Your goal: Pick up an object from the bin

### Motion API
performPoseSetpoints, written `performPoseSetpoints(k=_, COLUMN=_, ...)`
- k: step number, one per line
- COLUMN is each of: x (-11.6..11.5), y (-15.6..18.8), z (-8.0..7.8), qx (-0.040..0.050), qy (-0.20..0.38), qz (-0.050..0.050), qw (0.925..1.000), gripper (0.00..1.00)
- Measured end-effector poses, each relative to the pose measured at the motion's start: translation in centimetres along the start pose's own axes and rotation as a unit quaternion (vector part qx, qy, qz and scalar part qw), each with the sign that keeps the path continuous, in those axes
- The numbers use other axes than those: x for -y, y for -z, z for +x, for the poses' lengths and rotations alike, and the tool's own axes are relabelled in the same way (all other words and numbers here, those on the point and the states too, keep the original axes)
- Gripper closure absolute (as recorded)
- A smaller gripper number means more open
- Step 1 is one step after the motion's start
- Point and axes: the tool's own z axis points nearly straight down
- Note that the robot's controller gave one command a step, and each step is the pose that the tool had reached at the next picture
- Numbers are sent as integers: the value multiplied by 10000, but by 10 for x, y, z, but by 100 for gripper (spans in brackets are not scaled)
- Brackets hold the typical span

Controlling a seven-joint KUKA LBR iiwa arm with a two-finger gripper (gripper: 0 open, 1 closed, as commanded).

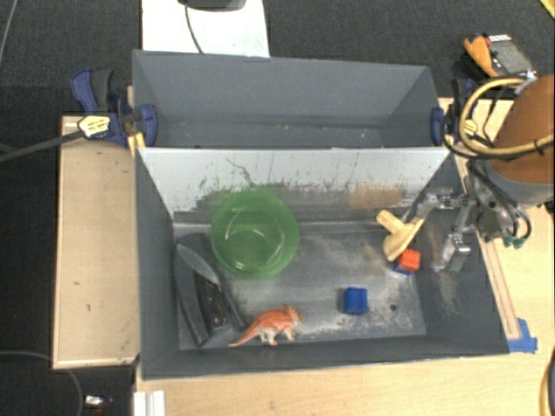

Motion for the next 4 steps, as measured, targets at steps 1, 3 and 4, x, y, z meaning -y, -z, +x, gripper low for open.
performPoseSetpoints(k=1, x=5, y=-63, z=-16, qx=19, qy=-907, qz=-2, qw=9959, gripper=0)
performPoseSetpoints(k=3, x=10, y=-121, z=-23, qx=46, qy=323, qz=8, qw=9995, gripper=0)
performPoseSetpoints(k=4, x=-13, y=-121, z=-7, qx=34, qy=-754, qz=0, qw=9971, gripper=0)
